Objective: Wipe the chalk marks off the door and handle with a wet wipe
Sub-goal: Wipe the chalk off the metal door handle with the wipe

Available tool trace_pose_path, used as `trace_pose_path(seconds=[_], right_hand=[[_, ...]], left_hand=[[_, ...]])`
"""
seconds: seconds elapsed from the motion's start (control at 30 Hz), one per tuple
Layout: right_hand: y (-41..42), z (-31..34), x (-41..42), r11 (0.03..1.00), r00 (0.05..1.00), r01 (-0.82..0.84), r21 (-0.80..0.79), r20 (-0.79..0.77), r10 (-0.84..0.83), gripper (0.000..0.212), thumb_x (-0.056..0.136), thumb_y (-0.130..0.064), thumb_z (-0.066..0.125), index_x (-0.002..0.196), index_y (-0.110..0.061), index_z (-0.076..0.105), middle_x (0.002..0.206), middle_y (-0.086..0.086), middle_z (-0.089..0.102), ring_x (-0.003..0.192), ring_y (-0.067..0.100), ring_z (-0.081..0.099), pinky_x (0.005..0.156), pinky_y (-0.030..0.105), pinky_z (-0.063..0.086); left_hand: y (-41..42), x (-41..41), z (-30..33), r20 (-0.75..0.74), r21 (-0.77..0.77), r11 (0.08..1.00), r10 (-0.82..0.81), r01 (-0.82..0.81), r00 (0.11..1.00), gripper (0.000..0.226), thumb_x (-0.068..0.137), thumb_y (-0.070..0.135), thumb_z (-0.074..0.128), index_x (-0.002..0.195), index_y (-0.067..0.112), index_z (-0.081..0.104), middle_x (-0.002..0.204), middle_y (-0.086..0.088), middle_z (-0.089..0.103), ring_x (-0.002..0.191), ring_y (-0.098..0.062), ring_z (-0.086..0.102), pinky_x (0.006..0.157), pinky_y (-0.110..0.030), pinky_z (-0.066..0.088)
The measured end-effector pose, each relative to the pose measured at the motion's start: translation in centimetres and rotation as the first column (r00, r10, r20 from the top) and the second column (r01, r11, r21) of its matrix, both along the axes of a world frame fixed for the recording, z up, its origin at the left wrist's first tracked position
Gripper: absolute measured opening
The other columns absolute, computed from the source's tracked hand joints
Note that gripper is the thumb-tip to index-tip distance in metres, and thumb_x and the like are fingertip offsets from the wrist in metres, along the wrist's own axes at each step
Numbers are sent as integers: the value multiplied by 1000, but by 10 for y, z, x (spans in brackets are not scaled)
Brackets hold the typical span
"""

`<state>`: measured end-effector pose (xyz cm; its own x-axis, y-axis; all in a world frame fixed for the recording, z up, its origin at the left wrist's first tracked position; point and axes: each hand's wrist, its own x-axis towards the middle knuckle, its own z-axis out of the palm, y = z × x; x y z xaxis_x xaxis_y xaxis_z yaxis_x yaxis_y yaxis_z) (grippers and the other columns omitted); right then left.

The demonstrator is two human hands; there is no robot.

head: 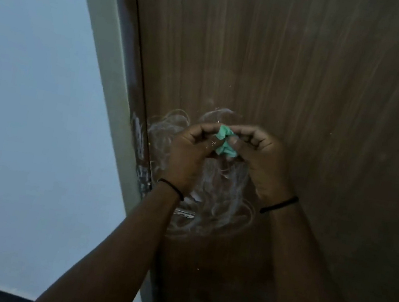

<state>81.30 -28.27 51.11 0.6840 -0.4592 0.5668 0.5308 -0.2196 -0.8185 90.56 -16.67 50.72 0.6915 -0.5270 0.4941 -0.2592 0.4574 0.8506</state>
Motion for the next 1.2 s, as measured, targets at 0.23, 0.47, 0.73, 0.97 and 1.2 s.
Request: trace_pose_path(seconds=[0.23,0.47,0.73,0.97,1.2], right_hand=[[33,-9,28,998,998,56,-19,-3,-56,24,98,0,47,104,-7,70,102,6,73,98,17,69,81,29,57],[27,-56,45,993,998,63,-104,36,-60,26,87,0,68,109,-13,65,105,7,71,93,22,71,71,33,60],[19,-136,74,910,969,238,-339,143,-200,17,84,-3,73,98,-12,72,95,-2,73,89,11,70,80,29,59],[48,-178,78,887,945,325,-329,142,-294,24,86,0,68,89,-24,72,87,-5,73,80,11,70,67,27,59],[88,-168,78,901,938,345,-262,74,-338,12,89,-14,69,98,-17,75,92,0,74,88,20,70,81,39,59]], left_hand=[[29,30,-12,97,5,998,62,-63,993,23,88,0,64,110,1,68,104,-14,71,96,-26,69,82,-38,57],[19,57,-58,261,-47,980,198,-192,945,20,84,0,69,103,6,70,91,-6,73,83,-17,71,74,-30,59],[29,97,-120,587,-65,962,251,-264,770,13,80,8,76,92,14,75,81,-1,73,69,-17,68,62,-29,57],[49,101,-168,572,-74,961,260,-267,778,14,82,3,73,94,11,76,80,6,71,66,-1,65,62,-16,52],[78,94,-169,409,-42,982,186,-186,893,21,86,-1,67,105,6,74,94,-3,75,82,-11,71,69,-22,55]])
